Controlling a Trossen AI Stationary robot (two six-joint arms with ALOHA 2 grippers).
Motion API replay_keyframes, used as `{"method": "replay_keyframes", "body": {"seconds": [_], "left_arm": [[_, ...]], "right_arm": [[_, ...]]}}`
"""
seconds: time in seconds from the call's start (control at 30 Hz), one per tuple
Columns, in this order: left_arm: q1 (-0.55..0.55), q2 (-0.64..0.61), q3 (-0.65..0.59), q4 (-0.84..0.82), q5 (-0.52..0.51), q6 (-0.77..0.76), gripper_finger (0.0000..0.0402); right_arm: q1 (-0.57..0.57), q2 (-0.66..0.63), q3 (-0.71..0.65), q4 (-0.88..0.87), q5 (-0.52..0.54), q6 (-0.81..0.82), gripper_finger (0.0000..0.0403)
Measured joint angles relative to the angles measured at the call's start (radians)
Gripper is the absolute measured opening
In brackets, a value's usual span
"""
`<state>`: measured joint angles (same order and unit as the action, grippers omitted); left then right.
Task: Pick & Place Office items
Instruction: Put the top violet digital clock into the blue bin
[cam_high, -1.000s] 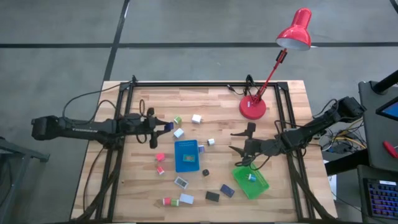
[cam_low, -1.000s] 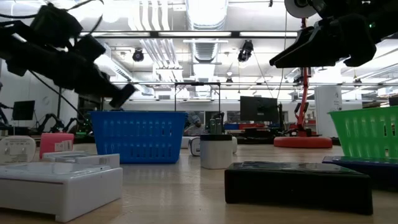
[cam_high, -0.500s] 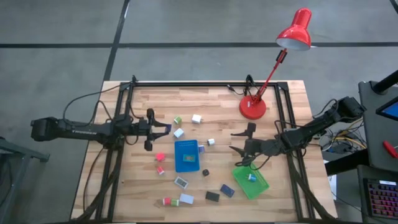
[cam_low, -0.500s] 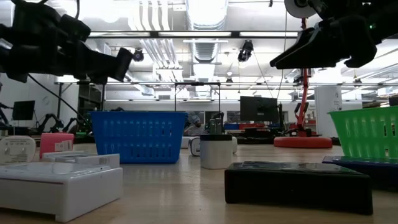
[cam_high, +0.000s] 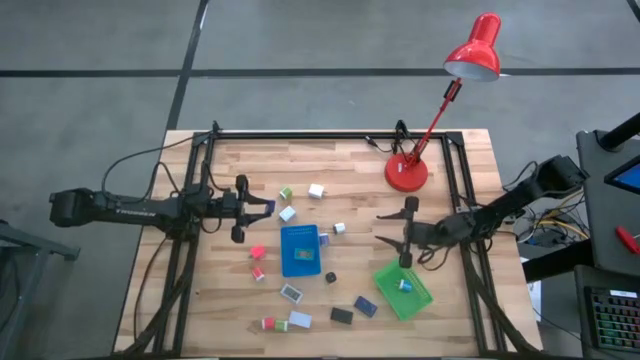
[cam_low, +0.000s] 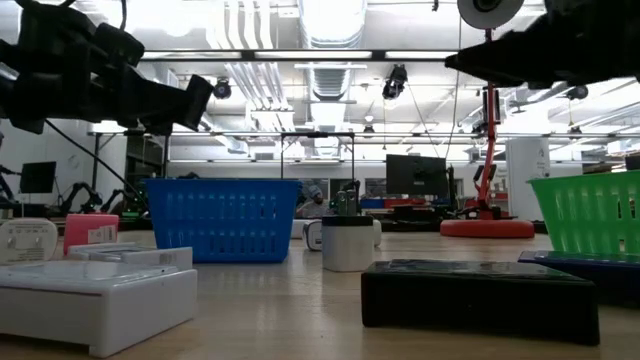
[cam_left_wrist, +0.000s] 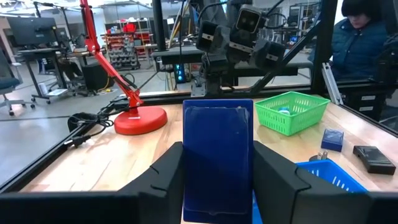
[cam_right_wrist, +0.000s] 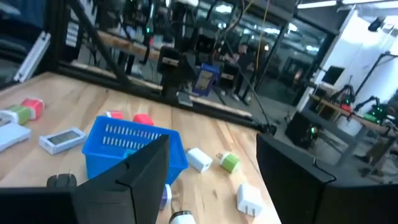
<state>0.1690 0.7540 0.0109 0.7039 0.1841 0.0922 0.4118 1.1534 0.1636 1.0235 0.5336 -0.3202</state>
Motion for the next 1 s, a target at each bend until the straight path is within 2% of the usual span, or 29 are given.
{"method": "replay_keyframes", "body": {"seconds": [0.13, 0.27, 0.77, 1.0], "left_arm": [[-0.005, 0.0, 0.0, 0.012, 0.0, -0.003, 0.0139], [-0.013, 0.0, 0.0, 0.017, 0.001, -0.014, 0.0139], [-0.095, 0.002, 0.0, 0.018, -0.01, -0.044, 0.0139], [-0.152, 0.076, 0.046, 0.002, -0.033, -0.048, 0.0139]], "right_arm": [[-0.001, 0.0, -0.055, 0.098, -0.061, -0.006, 0.0224], [0.0, 0.0, -0.088, 0.146, -0.072, -0.013, 0.0224], [0.0, -0.001, -0.12, 0.173, -0.071, 0.003, 0.0224], [0.0, -0.001, -0.12, 0.173, -0.071, 0.006, 0.0224]]}}
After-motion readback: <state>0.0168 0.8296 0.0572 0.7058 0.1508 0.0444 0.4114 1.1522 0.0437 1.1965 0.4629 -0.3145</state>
